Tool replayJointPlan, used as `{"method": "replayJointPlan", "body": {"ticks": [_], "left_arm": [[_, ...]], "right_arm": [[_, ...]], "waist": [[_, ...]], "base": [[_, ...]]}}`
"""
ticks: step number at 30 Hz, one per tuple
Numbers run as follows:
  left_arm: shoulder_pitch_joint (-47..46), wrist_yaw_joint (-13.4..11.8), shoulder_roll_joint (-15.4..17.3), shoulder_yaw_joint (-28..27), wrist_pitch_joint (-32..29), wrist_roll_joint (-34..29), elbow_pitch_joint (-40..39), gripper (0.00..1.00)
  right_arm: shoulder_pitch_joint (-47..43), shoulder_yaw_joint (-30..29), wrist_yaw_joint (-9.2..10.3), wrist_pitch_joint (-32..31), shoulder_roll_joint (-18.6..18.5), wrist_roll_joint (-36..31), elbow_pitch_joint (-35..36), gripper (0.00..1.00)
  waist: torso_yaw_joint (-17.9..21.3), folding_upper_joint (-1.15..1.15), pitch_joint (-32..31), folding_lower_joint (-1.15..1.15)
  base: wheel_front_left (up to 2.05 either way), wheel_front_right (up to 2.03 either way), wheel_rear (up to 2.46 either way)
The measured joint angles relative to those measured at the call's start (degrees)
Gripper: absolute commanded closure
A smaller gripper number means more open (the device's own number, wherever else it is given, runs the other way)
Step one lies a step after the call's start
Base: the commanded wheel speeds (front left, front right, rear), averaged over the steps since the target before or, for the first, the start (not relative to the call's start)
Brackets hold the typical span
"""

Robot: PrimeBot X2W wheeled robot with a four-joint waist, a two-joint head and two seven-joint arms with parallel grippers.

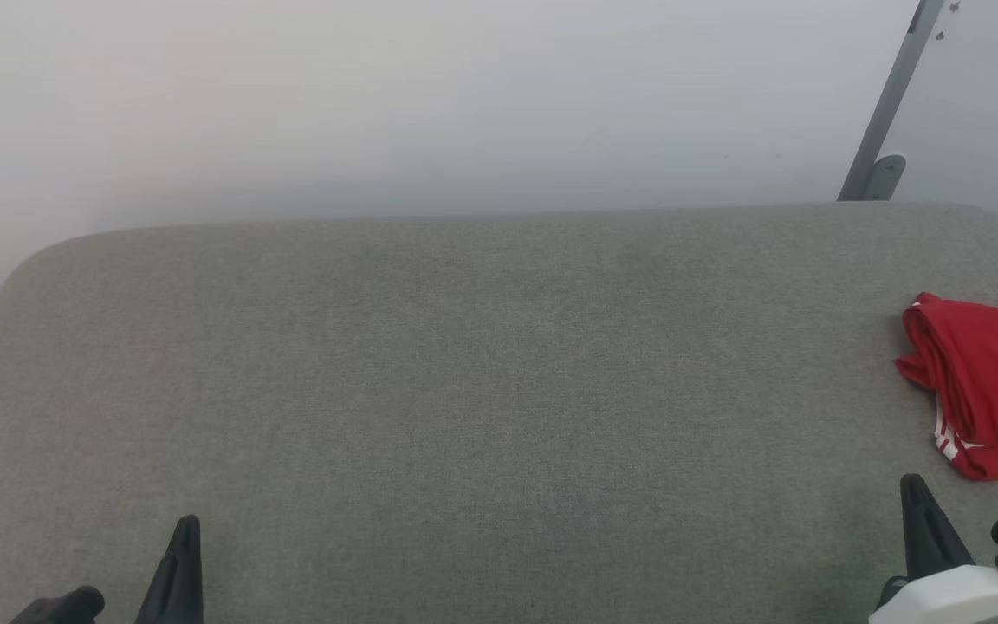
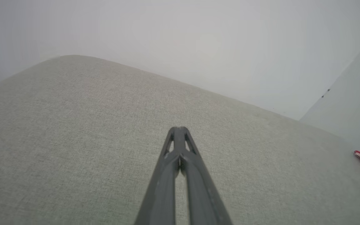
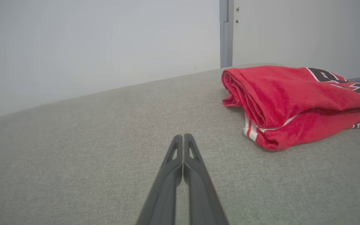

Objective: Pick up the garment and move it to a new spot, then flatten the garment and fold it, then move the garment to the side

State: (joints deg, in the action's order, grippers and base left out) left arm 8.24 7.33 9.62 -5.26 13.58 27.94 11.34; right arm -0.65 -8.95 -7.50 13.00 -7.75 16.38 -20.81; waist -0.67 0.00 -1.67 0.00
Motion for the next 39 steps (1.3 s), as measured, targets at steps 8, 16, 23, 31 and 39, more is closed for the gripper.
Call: {"method": "replayJointPlan", "body": {"ticks": [8, 16, 23, 31, 39], "left_arm": [[-0.77, 0.00, -0.88, -0.12, -2.22, 7.11, 0.24, 1.00], [-2.31, 0.00, -1.42, -0.22, -4.12, 13.32, 0.56, 1.00], [-3.57, 0.00, -2.01, -0.33, -5.88, 18.69, 0.82, 1.00], [-4.89, 0.00, -2.61, -0.43, -7.50, 23.93, 1.03, 1.00], [-5.63, 0.00, -3.00, -0.52, -8.95, 28.64, 1.27, 1.00]], "right_arm": [[0.36, 0.30, 0.00, -1.97, 0.41, 8.43, 0.55, 1.00], [0.96, 0.78, 0.01, -3.92, 0.87, 16.02, 1.60, 1.00], [1.42, 1.01, 0.01, -5.45, 1.26, 22.14, 2.01, 1.00], [2.12, 1.15, 0.01, -7.08, 1.79, 28.58, 2.46, 1.00], [2.45, 1.25, 0.01, -8.47, 2.10, 33.74, 2.96, 1.00]], "waist": [[0.04, 0.00, 0.12, 0.00], [0.08, 0.00, 0.25, 0.00], [0.12, 0.00, 0.36, 0.00], [0.17, 0.00, 0.48, 0.00], [0.21, 0.00, 0.58, 0.00]], "base": [[0.00, 0.00, 0.00], [0.00, 0.00, 0.00], [0.00, 0.00, 0.00], [0.00, 0.00, 0.00], [0.00, 0.00, 0.00]]}}
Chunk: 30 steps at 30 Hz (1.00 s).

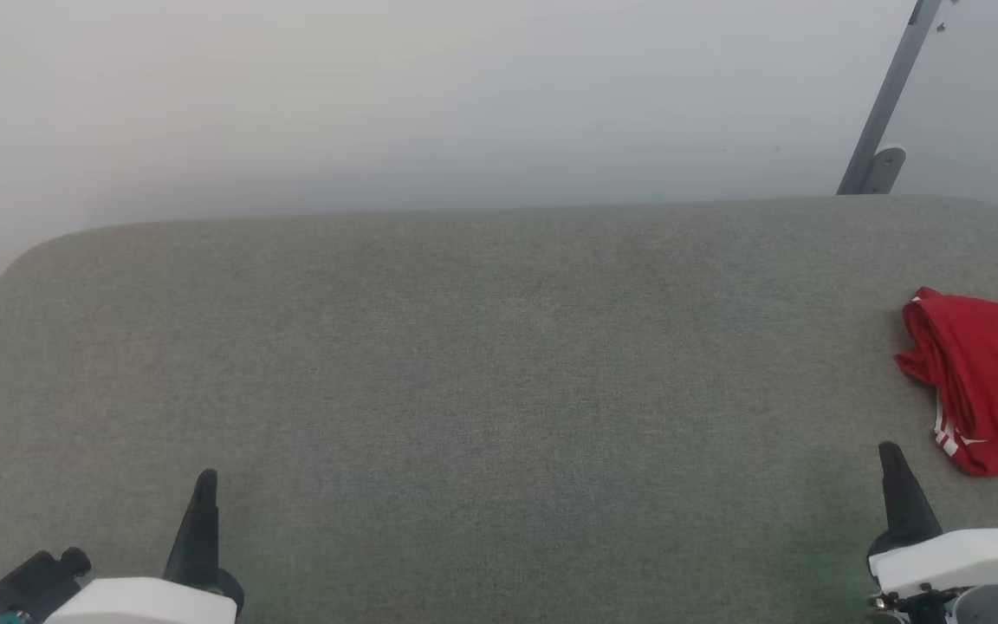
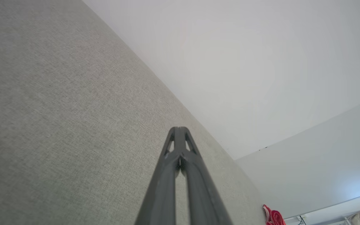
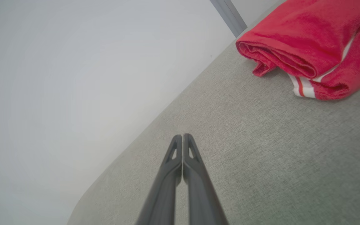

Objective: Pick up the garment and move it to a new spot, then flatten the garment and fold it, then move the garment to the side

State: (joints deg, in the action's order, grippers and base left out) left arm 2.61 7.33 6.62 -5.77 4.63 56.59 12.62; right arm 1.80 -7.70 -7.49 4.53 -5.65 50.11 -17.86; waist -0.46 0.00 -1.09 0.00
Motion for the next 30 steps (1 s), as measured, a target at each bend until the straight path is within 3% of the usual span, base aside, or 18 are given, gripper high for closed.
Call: {"method": "replayJointPlan", "body": {"ticks": [30], "left_arm": [[-4.06, 0.00, -1.70, -0.29, -5.05, 15.88, 0.58, 1.00]], "right_arm": [[2.01, 0.42, 0.01, -5.08, 1.22, 19.14, 1.58, 1.00]], "waist": [[0.17, 0.00, 0.47, 0.00]], "base": [[0.00, 0.00, 0.00]]}}
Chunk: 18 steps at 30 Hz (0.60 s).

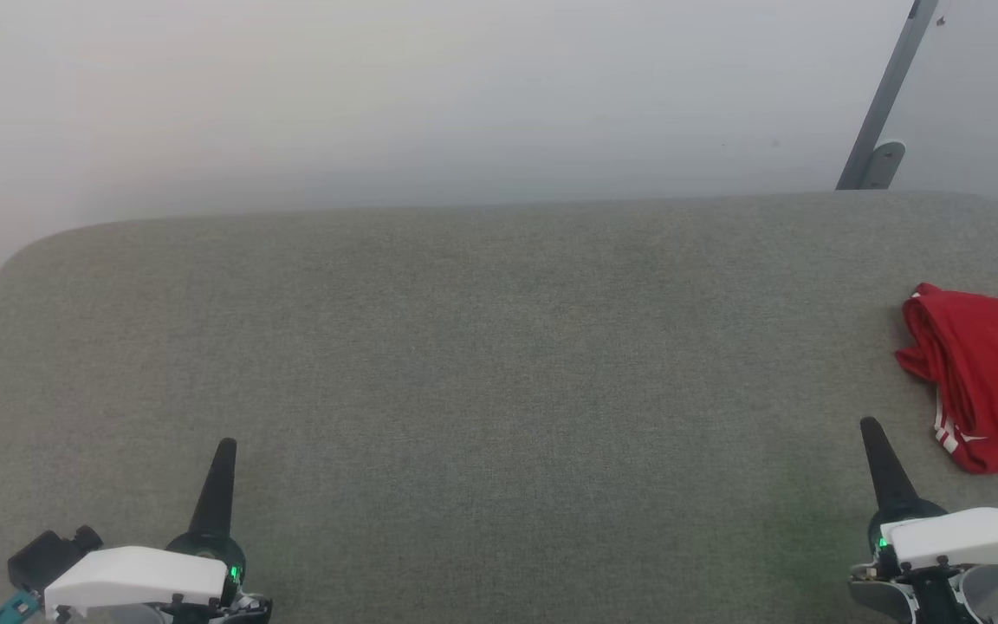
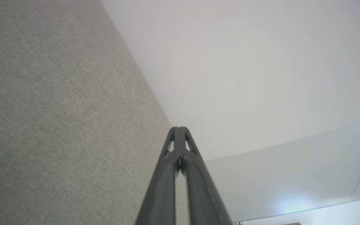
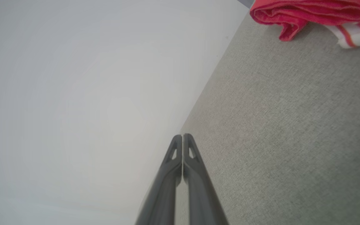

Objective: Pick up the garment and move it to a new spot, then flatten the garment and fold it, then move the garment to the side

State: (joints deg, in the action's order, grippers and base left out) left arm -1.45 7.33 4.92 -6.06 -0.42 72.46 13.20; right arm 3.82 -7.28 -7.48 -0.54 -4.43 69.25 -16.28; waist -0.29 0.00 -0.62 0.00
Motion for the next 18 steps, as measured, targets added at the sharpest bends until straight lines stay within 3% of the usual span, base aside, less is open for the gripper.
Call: {"method": "replayJointPlan", "body": {"ticks": [18], "left_arm": [[-1.52, 0.00, -0.79, -0.14, -2.36, 7.57, 0.32, 1.00]], "right_arm": [[0.83, 0.22, 0.00, -2.36, 0.59, 8.94, 0.93, 1.00]], "waist": [[0.10, 0.00, 0.27, 0.00]], "base": [[0.00, 0.00, 0.00]]}}
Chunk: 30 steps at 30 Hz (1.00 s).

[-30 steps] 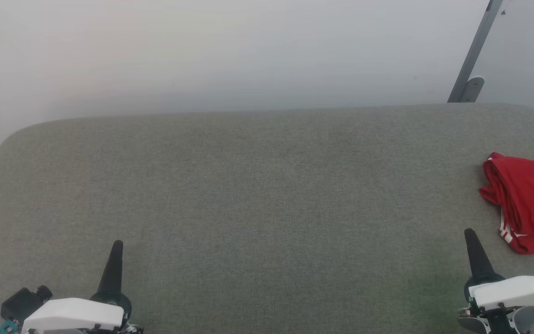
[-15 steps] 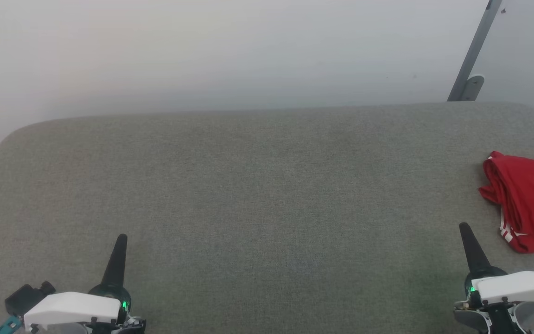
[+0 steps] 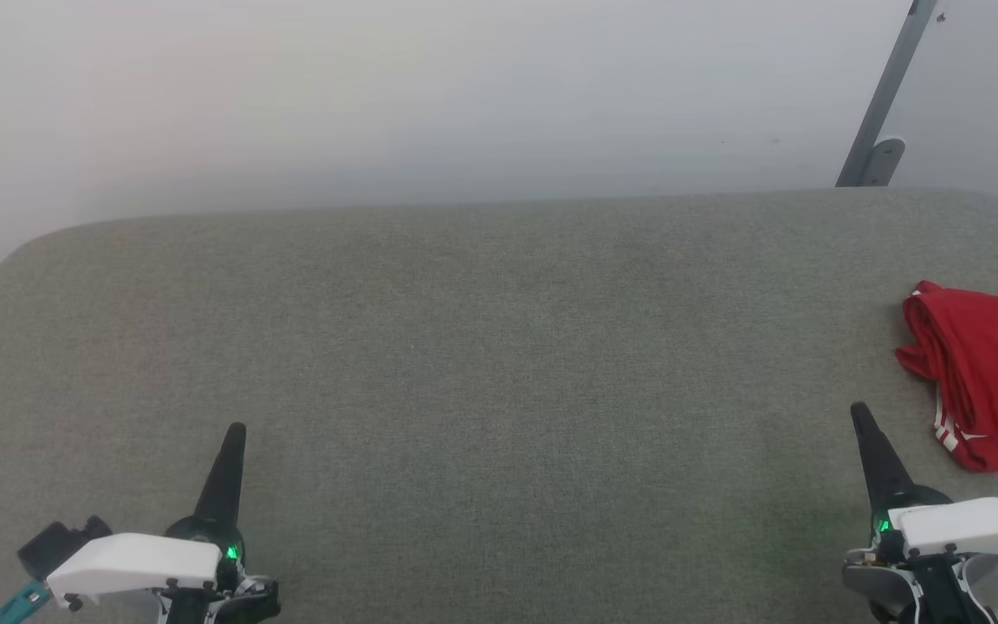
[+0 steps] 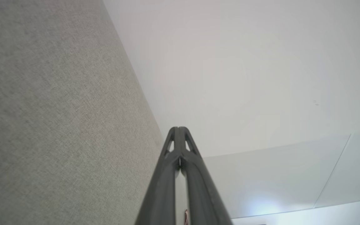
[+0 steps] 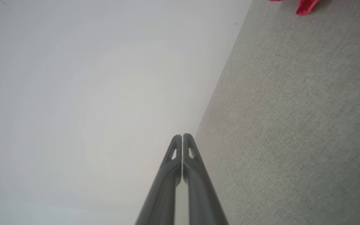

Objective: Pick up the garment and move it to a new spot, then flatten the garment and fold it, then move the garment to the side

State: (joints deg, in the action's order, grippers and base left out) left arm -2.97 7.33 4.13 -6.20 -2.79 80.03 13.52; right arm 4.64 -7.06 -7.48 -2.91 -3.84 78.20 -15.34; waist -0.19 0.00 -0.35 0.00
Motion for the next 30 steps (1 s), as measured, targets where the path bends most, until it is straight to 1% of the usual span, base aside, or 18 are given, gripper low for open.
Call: {"method": "replayJointPlan", "body": {"ticks": [11, 30], "left_arm": [[-0.92, 0.00, -0.53, -0.10, -1.29, 4.56, 0.20, 1.00], [-2.44, 0.00, -1.09, -0.22, -3.28, 10.45, 0.52, 1.00]], "right_arm": [[0.37, 0.18, 0.00, -1.21, 0.27, 4.83, 0.33, 1.00], [1.25, 0.43, 0.00, -3.19, 0.69, 12.34, 1.00, 1.00]], "waist": [[0.06, 0.00, 0.17, 0.00], [0.17, 0.00, 0.45, 0.00]], "base": [[0.00, 0.00, 0.00], [0.00, 0.00, 0.00]]}}
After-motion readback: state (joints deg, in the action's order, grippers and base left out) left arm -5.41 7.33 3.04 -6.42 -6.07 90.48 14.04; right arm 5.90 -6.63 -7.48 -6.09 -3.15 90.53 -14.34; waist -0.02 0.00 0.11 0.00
